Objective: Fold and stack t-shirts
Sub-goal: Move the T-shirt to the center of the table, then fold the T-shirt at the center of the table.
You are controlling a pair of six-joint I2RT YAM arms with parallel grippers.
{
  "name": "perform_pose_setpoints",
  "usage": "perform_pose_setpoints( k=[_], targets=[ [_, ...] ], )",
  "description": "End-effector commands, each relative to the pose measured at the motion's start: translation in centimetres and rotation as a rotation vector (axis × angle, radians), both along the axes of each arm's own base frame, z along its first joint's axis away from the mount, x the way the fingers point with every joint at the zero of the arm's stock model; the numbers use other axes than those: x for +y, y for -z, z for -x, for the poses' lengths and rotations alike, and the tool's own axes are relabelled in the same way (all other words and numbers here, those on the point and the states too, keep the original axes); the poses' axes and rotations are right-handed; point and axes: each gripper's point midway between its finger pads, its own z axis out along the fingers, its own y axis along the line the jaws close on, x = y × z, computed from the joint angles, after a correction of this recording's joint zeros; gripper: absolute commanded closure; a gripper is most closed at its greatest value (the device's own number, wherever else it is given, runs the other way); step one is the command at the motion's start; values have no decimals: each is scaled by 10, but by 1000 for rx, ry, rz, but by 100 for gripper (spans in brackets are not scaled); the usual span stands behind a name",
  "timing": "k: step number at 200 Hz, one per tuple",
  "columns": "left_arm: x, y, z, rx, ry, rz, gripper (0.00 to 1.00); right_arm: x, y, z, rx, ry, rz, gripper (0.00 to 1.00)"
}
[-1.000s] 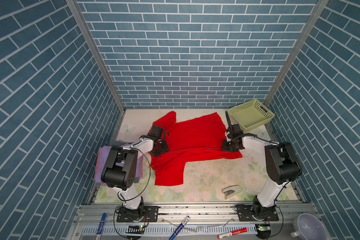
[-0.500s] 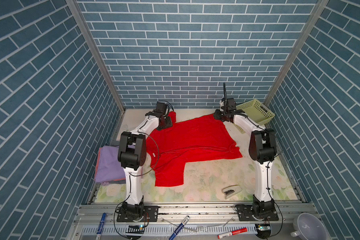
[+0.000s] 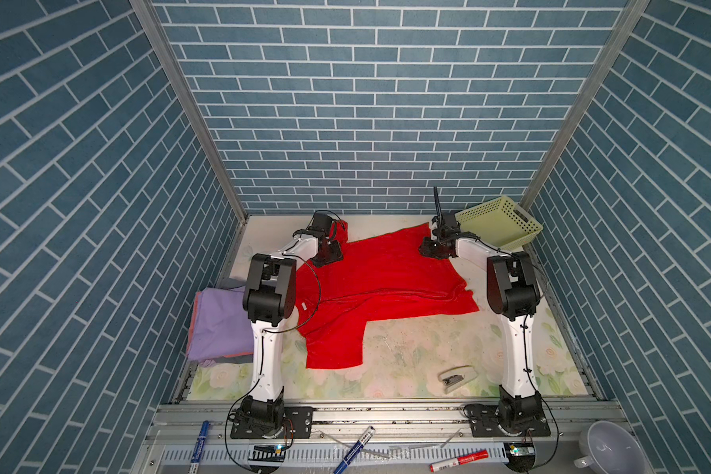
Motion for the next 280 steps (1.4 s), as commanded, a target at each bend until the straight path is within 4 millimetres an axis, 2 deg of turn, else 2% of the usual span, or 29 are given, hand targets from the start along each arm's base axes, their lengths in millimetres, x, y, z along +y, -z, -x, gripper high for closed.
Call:
perform_pose_setpoints(
  k=[1,8,10,13,40,54,69,85,99,118,134,146,174,199,213,218,220,224,243,280],
  targets=[
    [-3,13,28,72,15,26,42,-21,34,51,150,-3,87,60],
    [-4,17,37,89,14,33,42,-28,43,65,183,1,110,61],
    [-4,18,39,93,15,34,42,-29,36,66,171,3,111,61],
    [-5,21,44,104,15,35,43,-32,35,71,176,6,117,61],
    [-15,34,90,177,47,31,43,-53,41,119,251,26,173,61],
    [-19,35,113,206,63,23,44,-65,40,137,276,52,205,61],
    [-22,27,128,204,77,20,45,-77,32,153,287,67,240,61],
    [-22,4,128,143,86,17,44,-85,18,159,261,64,272,60],
    [-20,-26,114,58,98,-2,43,-87,3,149,215,56,285,59],
    [-13,-64,86,-30,110,-45,41,-85,-22,118,130,75,278,57],
    [-5,-84,58,-80,108,-67,40,-79,-47,83,27,113,244,54],
    [3,-90,35,-101,94,-82,40,-78,-59,58,-24,153,214,47],
    [20,-87,-7,-105,94,-173,40,-76,-68,10,-60,213,155,38],
    [27,-77,-33,-83,103,-247,39,-74,-68,-17,-87,224,148,33],
    [30,-70,-42,-71,104,-265,39,-73,-63,-25,-79,227,149,30],
    [31,-67,-45,-67,103,-267,39,-74,-67,-28,-87,230,146,29],
    [31,-66,-45,-64,105,-268,39,-73,-55,-28,-65,227,153,29],
    [31,-64,-47,-61,104,-267,39,-74,-49,-29,-53,228,157,26],
    [32,-51,-51,-44,107,-253,39,-74,-37,-33,-35,224,165,25],
    [29,-22,-45,9,123,-213,39,-79,-10,-31,30,226,203,24]
  ],
)
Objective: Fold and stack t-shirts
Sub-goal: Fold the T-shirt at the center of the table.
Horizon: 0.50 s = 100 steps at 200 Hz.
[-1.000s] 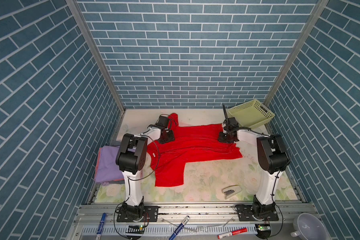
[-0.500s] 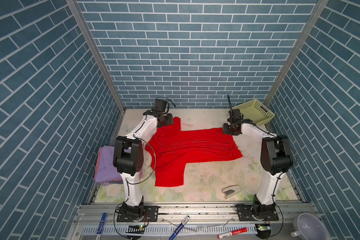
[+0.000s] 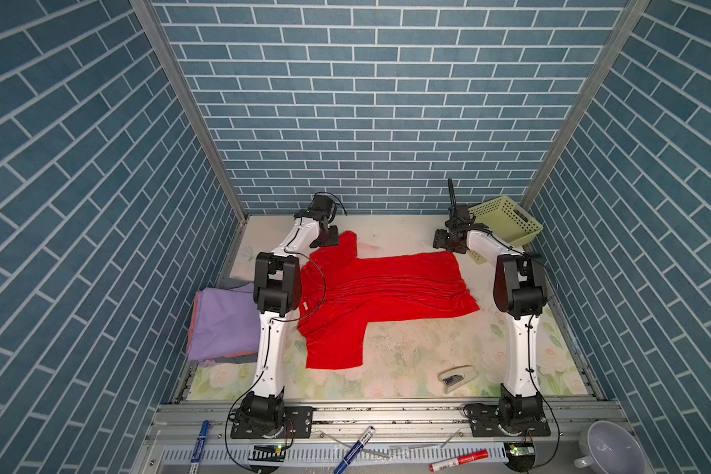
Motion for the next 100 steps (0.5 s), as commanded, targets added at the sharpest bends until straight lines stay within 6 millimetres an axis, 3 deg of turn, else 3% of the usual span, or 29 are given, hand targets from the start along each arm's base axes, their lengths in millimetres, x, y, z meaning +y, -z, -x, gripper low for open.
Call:
perform_pose_setpoints(
  k=[1,42,77,88,100],
  targets=[
    [2,11,7,42,16,10,39,-5,3,-1,34,27,21,24],
    [-2,35,14,90,19,36,41,-9,26,8,97,37,38,27],
    [-11,44,18,107,19,87,45,-14,30,23,139,56,74,32],
    [-12,48,20,108,17,98,47,-13,32,29,145,49,66,39],
    [-14,50,21,111,22,111,53,-10,36,31,150,39,49,54]
  ],
)
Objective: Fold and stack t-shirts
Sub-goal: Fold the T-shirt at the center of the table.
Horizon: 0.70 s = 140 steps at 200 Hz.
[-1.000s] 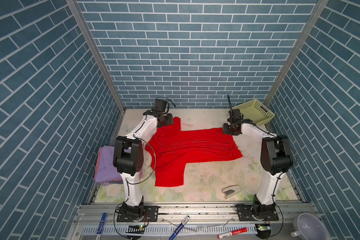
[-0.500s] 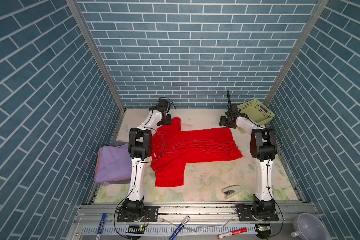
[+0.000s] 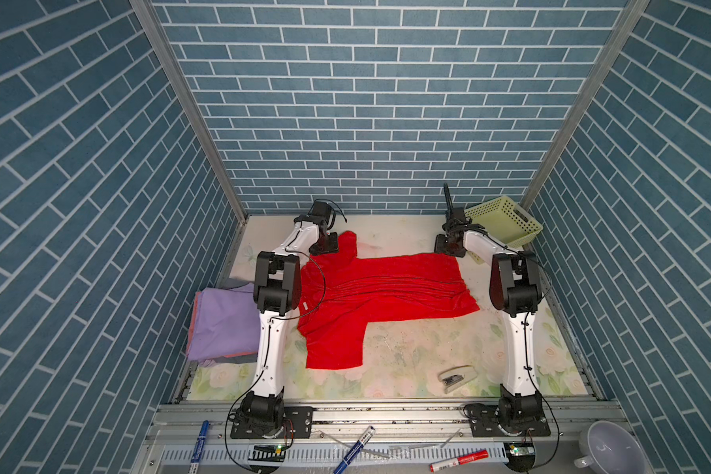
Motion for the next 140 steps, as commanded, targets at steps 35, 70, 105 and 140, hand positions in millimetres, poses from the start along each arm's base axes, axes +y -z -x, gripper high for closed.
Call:
perform_pose_setpoints(
  k=[35,70,105,140],
  targets=[
    [-1,12,0,10,-2,11,77,8,19,14,74,-5,-43,87],
    [3,-10,-19,-59,14,-3,97,12,-10,-13,-18,-10,-47,100],
    [8,-51,-37,-157,18,-11,100,12,-68,-33,-167,-7,-48,100],
    [18,-77,-43,-222,15,-58,79,10,-101,-33,-236,-21,-40,100]
  ],
)
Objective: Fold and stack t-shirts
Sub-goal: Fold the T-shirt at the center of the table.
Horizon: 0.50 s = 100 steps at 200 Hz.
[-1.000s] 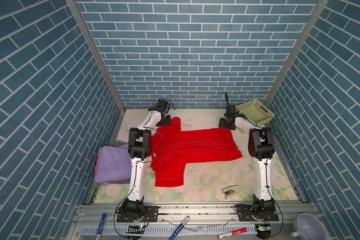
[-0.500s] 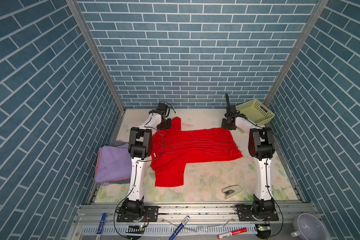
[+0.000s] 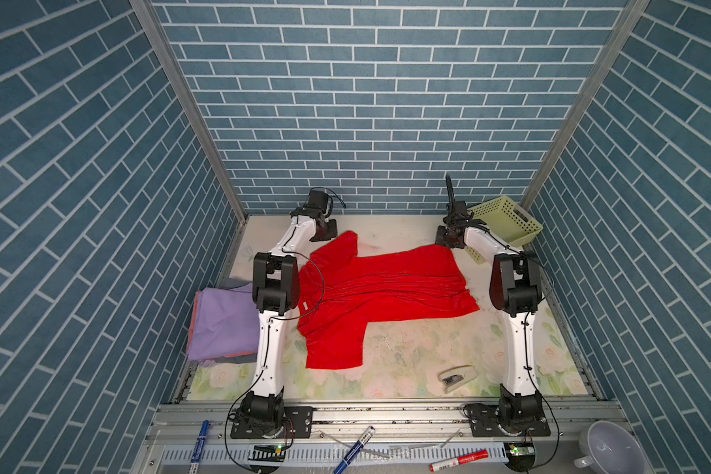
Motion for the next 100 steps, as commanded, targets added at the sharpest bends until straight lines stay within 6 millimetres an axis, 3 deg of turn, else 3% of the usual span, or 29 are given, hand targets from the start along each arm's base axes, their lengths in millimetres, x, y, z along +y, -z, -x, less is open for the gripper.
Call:
perform_pose_setpoints(
  k=[1,14,21,60,100],
  targets=[
    [14,-24,-3,-45,-8,-52,77,1,-63,-10,-133,-16,10,100],
    [18,-14,-1,-15,1,-64,54,2,-63,-7,-128,-24,1,100],
    [20,-5,2,11,10,-69,49,3,-63,-6,-124,-24,-5,100],
    [34,35,19,153,26,-119,42,3,-58,3,-104,-16,-21,100],
    [45,60,22,209,-31,-84,40,0,-49,11,-74,-12,-14,100]
  ],
)
